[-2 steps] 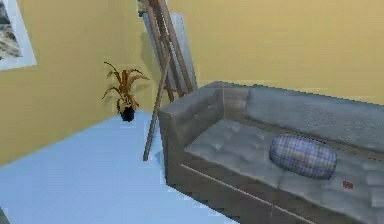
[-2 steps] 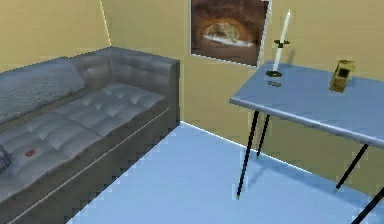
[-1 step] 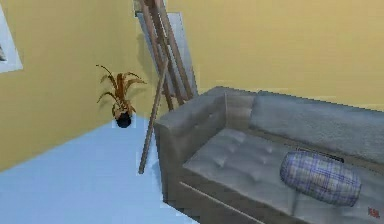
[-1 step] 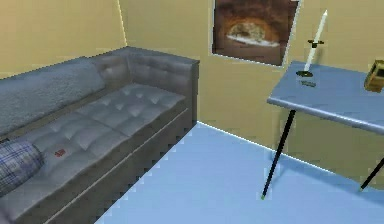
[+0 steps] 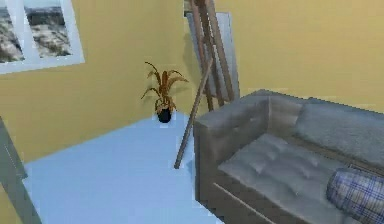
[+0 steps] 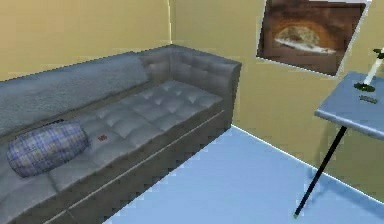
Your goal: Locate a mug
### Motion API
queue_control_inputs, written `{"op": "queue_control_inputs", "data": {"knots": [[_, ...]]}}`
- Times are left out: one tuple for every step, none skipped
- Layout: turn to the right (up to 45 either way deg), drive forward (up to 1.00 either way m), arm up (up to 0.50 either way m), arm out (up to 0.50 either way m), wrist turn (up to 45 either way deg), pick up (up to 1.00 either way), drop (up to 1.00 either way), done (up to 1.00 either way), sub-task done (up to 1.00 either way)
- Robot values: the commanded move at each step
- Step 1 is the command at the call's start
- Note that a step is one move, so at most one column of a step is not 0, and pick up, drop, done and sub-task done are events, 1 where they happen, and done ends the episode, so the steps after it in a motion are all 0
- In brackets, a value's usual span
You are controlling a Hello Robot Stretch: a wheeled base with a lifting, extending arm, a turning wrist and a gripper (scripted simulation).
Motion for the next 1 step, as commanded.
{"op": "queue_control_inputs", "data": {"knots": [[0.0,0.25,0.00,0.00,0.0,0.00,0.00,0.00,0.00]]}}
